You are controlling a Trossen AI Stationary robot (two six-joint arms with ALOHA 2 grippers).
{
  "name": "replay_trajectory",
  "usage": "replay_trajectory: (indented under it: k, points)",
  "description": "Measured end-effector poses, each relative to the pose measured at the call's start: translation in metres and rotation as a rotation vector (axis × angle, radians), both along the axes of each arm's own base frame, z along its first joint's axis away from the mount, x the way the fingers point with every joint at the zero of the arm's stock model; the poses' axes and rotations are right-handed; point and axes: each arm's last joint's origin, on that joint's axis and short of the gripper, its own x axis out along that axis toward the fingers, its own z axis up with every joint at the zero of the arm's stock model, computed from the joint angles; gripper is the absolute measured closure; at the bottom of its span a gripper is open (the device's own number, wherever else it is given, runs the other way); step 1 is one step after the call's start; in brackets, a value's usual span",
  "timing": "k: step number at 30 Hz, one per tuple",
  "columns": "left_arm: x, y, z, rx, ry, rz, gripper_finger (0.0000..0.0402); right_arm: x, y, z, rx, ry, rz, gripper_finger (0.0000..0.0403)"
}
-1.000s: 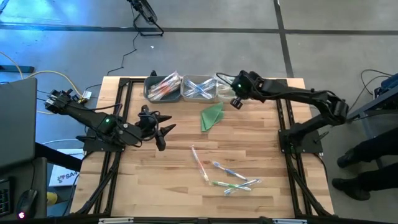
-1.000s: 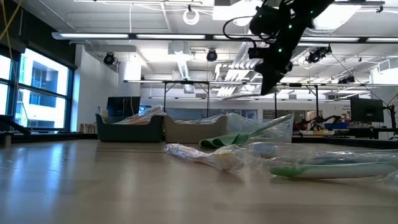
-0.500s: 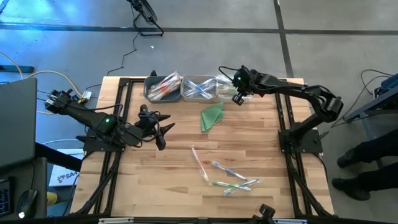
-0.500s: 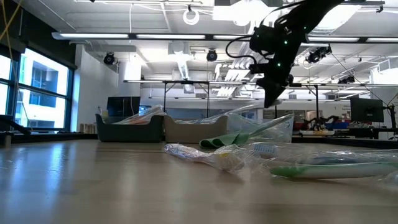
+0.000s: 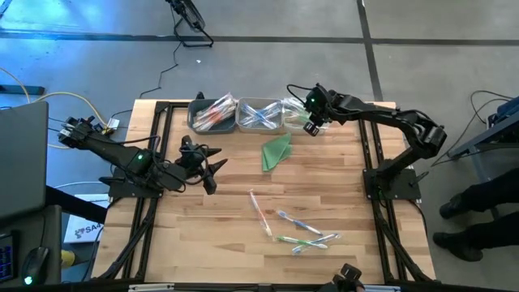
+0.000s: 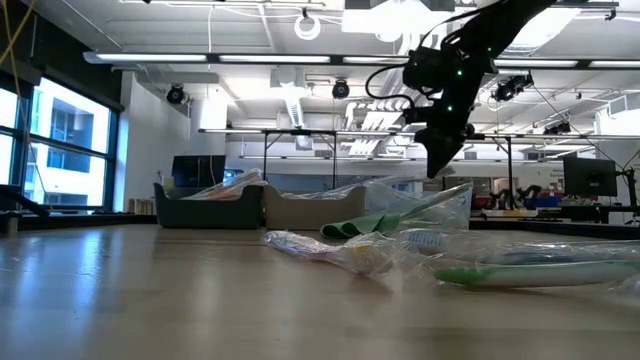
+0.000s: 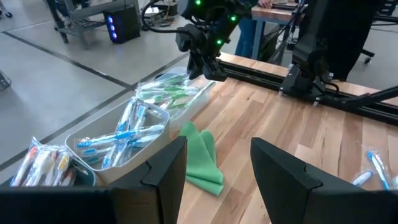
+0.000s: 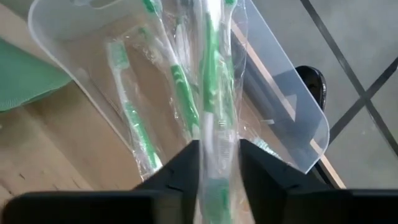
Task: Pick & Place Toothbrushes
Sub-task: Put the green toothbrush into the transparent bin, then put the blue toothbrush into the gray bin
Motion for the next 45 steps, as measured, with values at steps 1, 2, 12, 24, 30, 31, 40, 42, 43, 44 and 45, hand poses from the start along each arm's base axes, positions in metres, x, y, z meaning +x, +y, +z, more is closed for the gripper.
replay_trajectory:
  k: [1, 2, 12, 24, 30, 31, 40, 42, 43, 44, 45]
  points:
    - [0.000, 0.000, 0.000, 0.000, 0.000, 0.000, 0.0226, 0.000, 0.000, 0.000, 0.001, 0.002, 0.000, 0.0300]
    - [0.000, 0.000, 0.000, 0.000, 0.000, 0.000, 0.0226, 0.000, 0.000, 0.000, 0.000, 0.003, -0.001, 0.0284]
    - [0.000, 0.000, 0.000, -0.002, -0.003, 0.000, 0.0226, -0.002, 0.000, 0.002, -0.066, 0.038, -0.077, 0.0184]
    - [0.000, 0.000, 0.000, 0.000, 0.000, 0.000, 0.0226, 0.013, 0.038, 0.016, -0.061, -0.008, 0.045, 0.0239]
    - [0.000, 0.000, 0.000, 0.000, 0.001, -0.001, 0.0226, 0.024, 0.066, 0.025, 0.000, -0.105, 0.139, 0.0281]
    - [0.000, 0.000, 0.000, -0.001, 0.000, -0.001, 0.0226, 0.027, 0.071, 0.025, 0.020, -0.126, 0.144, 0.0286]
    - [0.000, 0.000, 0.000, -0.005, -0.003, 0.000, 0.0226, 0.045, 0.113, 0.025, 0.298, -0.303, 0.236, 0.0319]
    - [0.000, 0.000, 0.000, -0.011, -0.007, 0.002, 0.0226, 0.049, 0.123, 0.026, 0.343, -0.333, 0.262, 0.0324]
    - [0.000, 0.000, 0.000, -0.011, -0.008, 0.002, 0.0226, 0.051, 0.128, 0.027, 0.358, -0.344, 0.274, 0.0326]
    - [0.000, 0.000, 0.000, -0.011, -0.008, 0.001, 0.0226, 0.053, 0.133, 0.027, 0.374, -0.356, 0.288, 0.0328]
    - [0.000, 0.000, 0.000, -0.011, -0.007, 0.001, 0.0226, 0.055, 0.138, 0.028, 0.380, -0.359, 0.305, 0.0329]
